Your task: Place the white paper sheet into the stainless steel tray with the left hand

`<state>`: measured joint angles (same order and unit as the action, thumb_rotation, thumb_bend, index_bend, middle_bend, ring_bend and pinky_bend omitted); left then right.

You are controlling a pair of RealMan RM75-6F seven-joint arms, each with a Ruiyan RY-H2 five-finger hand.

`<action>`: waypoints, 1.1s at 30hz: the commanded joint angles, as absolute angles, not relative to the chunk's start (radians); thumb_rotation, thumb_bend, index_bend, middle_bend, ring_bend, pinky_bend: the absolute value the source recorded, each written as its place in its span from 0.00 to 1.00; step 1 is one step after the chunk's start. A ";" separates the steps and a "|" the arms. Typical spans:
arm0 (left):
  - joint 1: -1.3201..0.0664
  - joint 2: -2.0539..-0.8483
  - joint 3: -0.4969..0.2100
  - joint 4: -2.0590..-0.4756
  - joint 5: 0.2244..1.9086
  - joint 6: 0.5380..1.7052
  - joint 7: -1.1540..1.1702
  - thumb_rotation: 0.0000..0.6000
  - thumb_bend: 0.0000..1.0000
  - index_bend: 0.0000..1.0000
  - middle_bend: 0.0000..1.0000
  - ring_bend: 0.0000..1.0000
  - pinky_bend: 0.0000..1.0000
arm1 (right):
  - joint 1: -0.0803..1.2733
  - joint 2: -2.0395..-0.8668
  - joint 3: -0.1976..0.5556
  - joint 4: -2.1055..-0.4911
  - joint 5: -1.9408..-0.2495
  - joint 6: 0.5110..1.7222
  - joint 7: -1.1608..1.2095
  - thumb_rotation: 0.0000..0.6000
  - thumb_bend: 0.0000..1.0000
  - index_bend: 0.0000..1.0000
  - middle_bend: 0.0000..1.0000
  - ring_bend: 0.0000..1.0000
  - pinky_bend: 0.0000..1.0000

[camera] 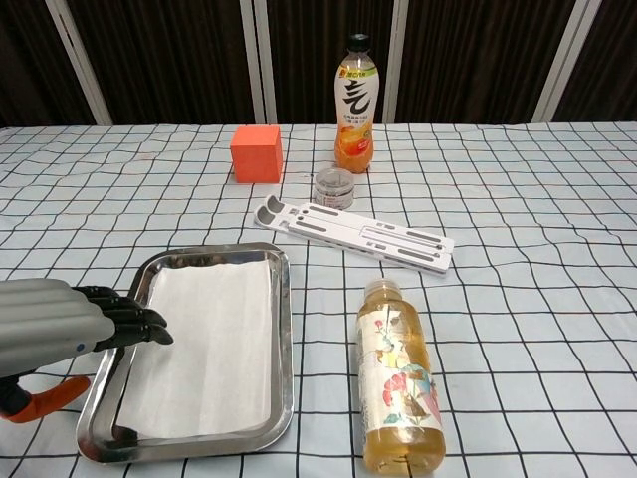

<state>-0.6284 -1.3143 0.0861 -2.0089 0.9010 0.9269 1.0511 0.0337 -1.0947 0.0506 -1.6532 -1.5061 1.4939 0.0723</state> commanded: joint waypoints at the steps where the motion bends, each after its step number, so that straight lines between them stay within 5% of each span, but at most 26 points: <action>1: -0.667 -1.340 0.092 -2.010 0.841 0.946 1.090 1.00 0.67 0.00 0.00 0.00 0.00 | 0.033 -1.094 0.050 -1.653 -1.507 1.495 0.073 1.00 0.32 0.00 0.00 0.00 0.00; 21: -0.745 -1.383 0.140 -1.998 0.787 0.997 1.076 1.00 0.67 0.00 0.00 0.00 0.00 | 0.032 -1.095 0.051 -1.653 -1.506 1.497 0.074 1.00 0.32 0.00 0.00 0.00 0.00; 33: -0.715 -1.319 0.151 -2.052 0.945 1.060 0.944 1.00 0.61 0.00 0.00 0.00 0.00 | 0.032 -1.095 0.051 -1.651 -1.508 1.499 0.074 1.00 0.32 0.00 0.00 0.00 0.00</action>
